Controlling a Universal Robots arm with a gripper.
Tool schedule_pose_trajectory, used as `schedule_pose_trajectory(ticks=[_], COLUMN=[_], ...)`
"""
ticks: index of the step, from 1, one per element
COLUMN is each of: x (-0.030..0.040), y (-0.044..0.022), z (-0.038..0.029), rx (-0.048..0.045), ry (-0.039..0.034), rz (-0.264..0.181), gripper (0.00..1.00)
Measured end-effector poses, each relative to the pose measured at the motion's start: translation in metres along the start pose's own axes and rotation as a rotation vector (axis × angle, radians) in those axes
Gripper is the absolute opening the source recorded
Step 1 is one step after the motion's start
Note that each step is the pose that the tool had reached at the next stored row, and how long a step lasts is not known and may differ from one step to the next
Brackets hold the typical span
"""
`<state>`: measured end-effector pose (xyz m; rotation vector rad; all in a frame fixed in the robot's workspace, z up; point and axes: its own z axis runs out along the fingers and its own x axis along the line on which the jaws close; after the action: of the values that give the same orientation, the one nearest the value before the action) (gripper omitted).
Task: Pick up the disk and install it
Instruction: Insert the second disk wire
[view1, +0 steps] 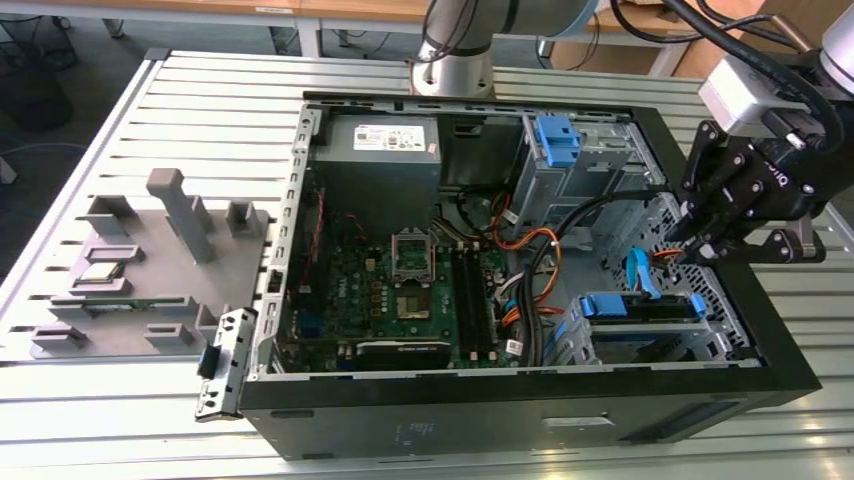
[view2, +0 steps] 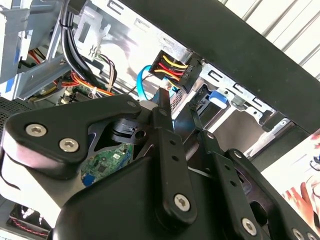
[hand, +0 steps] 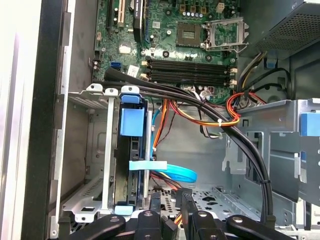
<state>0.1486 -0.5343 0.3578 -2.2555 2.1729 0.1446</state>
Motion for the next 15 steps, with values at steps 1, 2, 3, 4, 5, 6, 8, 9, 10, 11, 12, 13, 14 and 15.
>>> schedule_pose_trajectory(ticks=[1, 2, 3, 4, 5, 6, 8, 9, 10, 11, 12, 13, 14, 15], x=[0.0, 0.0, 0.0, 0.0, 0.0001, 0.0002, 0.0002, 0.0003, 0.0003, 0.0004, 0.0004, 0.0003, 0.0001, -0.0001], y=[0.0, 0.0, 0.0, -0.0003, -0.0009, -0.0019, -0.0048, -0.0062, -0.0079, -0.0095, -0.0111, -0.0126, -0.0139, -0.0152], z=[0.0, 0.0, 0.0, 0.0001, 0.0001, 0.0001, -0.0001, -0.0001, -0.0002, -0.0003, -0.0003, -0.0004, -0.0005, -0.0004], rx=[-0.0002, -0.0004, -0.0003, -0.0004, -0.0004, -0.0004, -0.0004, -0.0004, -0.0005, -0.0006, -0.0008, -0.0012, -0.0019, -0.0031], ry=[-0.0001, -0.0001, -0.0001, -0.0001, -0.0001, 0.0001, 0.0, 0.0, 0.0, 0.0, -0.0001, 0.0002, 0.0015, 0.005], rz=[0.0, 0.0, 0.0, 0.0, 0.0, 0.0, 0.0, 0.0, 0.0, 0.0, 0.0, 0.0, 0.0, 0.0], gripper=[0.31, 0.31, 0.31, 0.31, 0.31, 0.31, 0.31, 0.31, 0.31, 0.31, 0.31, 0.31, 0.31, 0.31])
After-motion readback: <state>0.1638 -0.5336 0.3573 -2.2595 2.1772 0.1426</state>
